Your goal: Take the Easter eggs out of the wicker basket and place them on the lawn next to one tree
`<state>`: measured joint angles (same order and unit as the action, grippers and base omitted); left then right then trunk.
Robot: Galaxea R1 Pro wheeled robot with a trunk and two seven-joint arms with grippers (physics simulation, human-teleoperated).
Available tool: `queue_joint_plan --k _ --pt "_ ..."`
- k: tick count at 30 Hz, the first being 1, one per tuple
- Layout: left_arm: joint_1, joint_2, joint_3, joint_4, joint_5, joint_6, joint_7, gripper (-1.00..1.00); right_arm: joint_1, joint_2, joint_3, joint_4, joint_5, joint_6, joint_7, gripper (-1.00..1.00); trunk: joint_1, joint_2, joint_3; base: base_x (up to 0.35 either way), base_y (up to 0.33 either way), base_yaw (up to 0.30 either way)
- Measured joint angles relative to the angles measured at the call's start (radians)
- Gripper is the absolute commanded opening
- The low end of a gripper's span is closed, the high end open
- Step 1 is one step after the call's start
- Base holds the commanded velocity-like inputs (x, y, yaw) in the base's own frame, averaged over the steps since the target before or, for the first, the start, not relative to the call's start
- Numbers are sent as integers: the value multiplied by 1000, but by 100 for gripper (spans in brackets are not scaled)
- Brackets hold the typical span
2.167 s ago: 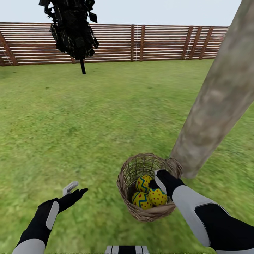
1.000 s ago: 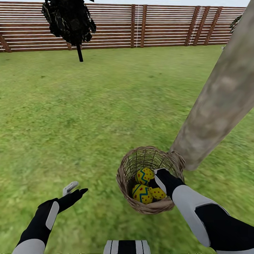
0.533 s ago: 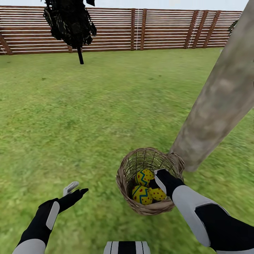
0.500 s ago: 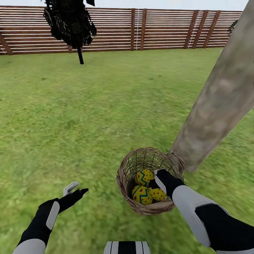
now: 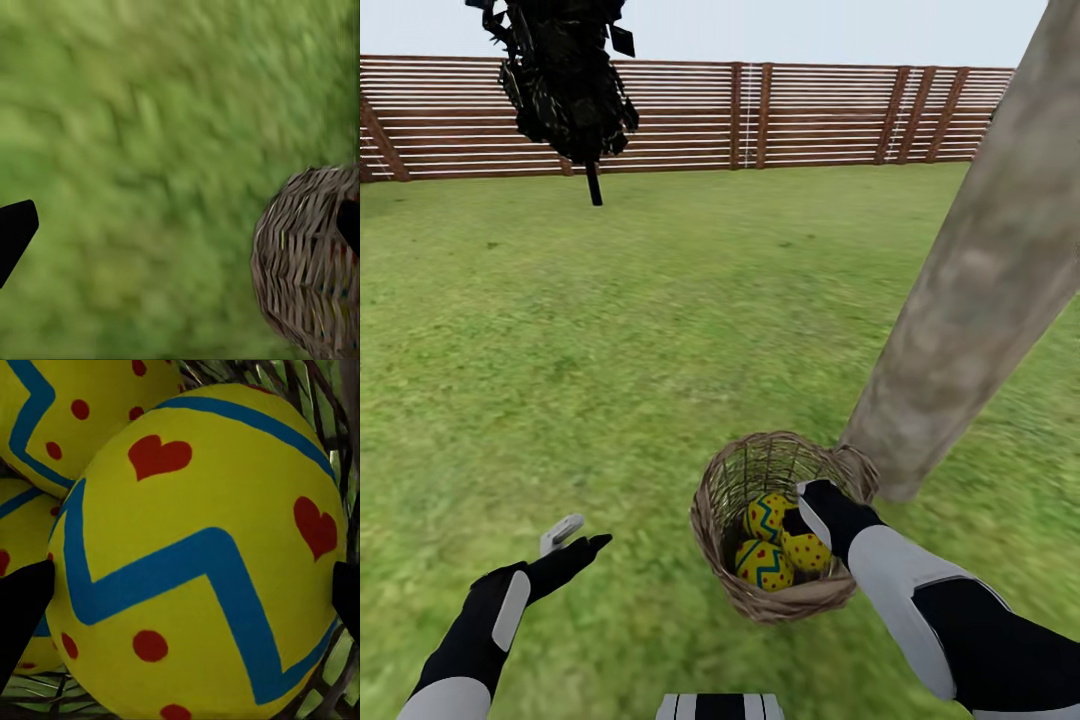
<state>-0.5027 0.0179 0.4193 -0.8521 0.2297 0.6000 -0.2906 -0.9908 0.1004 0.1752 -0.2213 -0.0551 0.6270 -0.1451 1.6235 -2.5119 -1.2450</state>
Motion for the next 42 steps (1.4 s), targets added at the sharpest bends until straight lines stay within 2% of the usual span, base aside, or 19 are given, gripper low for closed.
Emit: queue_joint_plan --k 5,10,20,26,33,35,37,42 --pt "0 2 0 29 -1 -1 -1 100 0 2 1 0 0 1 4 -100 -2 1 19 0 0 0" --pt "0 4 0 31 0 0 0 100 0 17 1 2 0 2 11 -100 -4 2 39 0 0 0" --pt "-1 -3 -1 33 0 1 -2 100 0 16 -1 -1 1 7 108 -100 -9 5 77 0 0 0" --pt "0 2 -1 35 0 0 -1 100 0 9 -1 -4 1 10 144 -100 -12 6 101 0 0 0" --pt "0 7 1 35 0 0 0 100 0 13 1 -5 0 12 156 -100 -15 8 128 0 0 0" --pt "0 8 2 35 0 0 0 100 0 11 3 -5 0 13 210 -100 -16 8 135 0 0 0" --pt "0 9 2 35 0 0 0 100 0 8 5 -5 3 14 236 -100 -17 9 143 0 0 0" --pt "0 9 3 35 1 0 0 100 0 8 5 -6 2 15 245 -100 -19 10 163 0 0 0"
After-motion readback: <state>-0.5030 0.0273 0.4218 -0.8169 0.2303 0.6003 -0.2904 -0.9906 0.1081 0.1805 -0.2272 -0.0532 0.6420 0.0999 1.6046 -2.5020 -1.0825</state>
